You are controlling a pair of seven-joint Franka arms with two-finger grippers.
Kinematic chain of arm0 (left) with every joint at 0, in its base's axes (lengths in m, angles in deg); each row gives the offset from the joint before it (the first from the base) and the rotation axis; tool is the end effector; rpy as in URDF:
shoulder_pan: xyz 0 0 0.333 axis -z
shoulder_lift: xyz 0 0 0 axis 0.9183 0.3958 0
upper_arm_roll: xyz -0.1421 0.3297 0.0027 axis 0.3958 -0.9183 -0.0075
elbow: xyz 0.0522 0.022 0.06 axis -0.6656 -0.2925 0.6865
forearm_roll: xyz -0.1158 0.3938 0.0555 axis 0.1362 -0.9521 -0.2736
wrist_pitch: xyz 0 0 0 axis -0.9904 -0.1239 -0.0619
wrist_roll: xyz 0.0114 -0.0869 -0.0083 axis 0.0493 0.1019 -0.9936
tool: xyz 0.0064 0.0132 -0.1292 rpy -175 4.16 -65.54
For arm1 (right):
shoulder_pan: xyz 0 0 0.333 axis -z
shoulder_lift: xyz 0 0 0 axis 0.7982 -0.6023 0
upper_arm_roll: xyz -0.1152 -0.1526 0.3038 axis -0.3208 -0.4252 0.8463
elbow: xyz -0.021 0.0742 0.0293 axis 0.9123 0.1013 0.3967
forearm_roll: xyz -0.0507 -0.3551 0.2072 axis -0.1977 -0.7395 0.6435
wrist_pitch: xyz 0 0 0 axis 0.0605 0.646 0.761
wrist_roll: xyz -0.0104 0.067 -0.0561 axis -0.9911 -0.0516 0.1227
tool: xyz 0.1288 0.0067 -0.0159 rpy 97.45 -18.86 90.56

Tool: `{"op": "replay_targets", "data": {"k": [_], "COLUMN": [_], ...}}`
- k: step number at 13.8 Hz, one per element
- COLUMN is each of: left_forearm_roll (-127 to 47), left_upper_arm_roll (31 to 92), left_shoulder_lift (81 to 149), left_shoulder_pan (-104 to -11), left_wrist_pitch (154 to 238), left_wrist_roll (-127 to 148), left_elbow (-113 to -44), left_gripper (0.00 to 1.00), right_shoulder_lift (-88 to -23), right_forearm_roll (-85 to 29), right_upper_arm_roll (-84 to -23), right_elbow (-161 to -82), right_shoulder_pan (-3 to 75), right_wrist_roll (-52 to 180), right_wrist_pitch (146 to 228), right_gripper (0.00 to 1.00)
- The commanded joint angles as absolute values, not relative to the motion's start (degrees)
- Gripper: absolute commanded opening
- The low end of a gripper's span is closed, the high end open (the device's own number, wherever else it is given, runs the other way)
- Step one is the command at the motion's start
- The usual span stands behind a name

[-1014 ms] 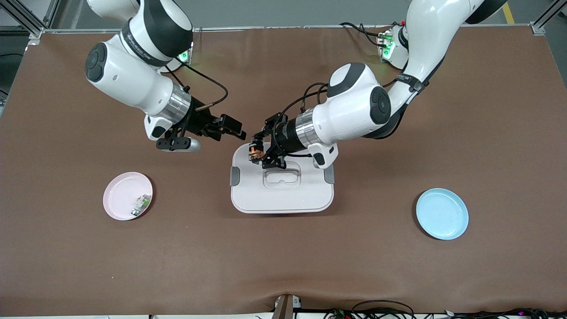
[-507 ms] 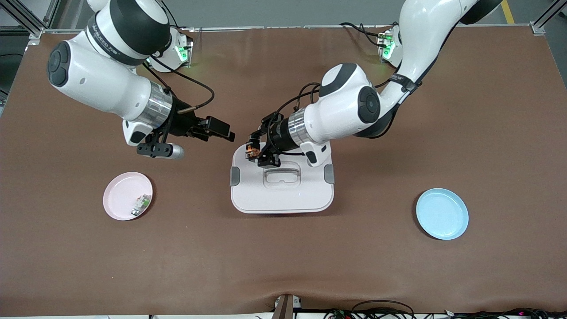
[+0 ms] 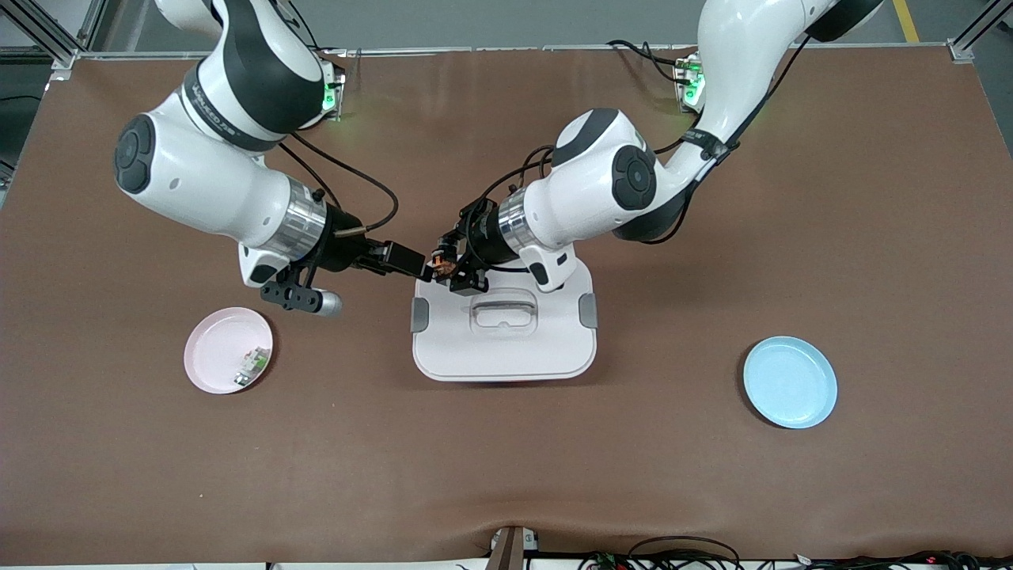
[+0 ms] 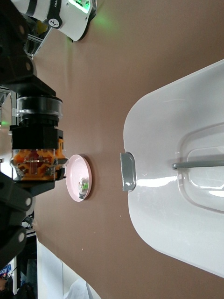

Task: Transfer orange switch to right arm and place
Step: 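Hold the switch above the box while the right gripper reaches it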

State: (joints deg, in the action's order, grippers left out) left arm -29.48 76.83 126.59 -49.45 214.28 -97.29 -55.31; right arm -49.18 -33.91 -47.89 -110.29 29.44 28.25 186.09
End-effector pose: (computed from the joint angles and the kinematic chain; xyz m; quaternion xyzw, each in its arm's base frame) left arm 0.5942 -0.5486 0.4577 0.6874 0.6276 -0.2644 0.2526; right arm 0.6320 0.3245 0.5282 -0.9526 0.1472 0.0431 0.2628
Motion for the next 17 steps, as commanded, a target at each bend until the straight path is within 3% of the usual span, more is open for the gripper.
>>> {"op": "replay_targets", "data": {"k": [1, 17], "left_forearm_roll": [-30.25, -29.9], "left_upper_arm_roll": [76.32, 76.32], "left_shoulder_lift": [126.83, 127.1], "left_shoulder_pan": [-48.75, -49.11], "left_wrist_pitch": [214.36, 214.36], "left_wrist_roll": [-98.06, -98.15], "left_elbow": [-53.63, -53.63], "left_gripper": [0.0, 0.0], "right_shoulder_lift": [-49.59, -49.5], "right_forearm_roll": [-34.07, -33.63], "right_upper_arm_roll": [-47.62, -47.35], "right_elbow": [-109.89, -115.26], "right_shoulder_pan": [30.02, 24.4], "right_wrist_roll": [29.5, 30.91], "right_wrist_pitch": [185.31, 190.67], "right_gripper": [1.0, 1.0]}}
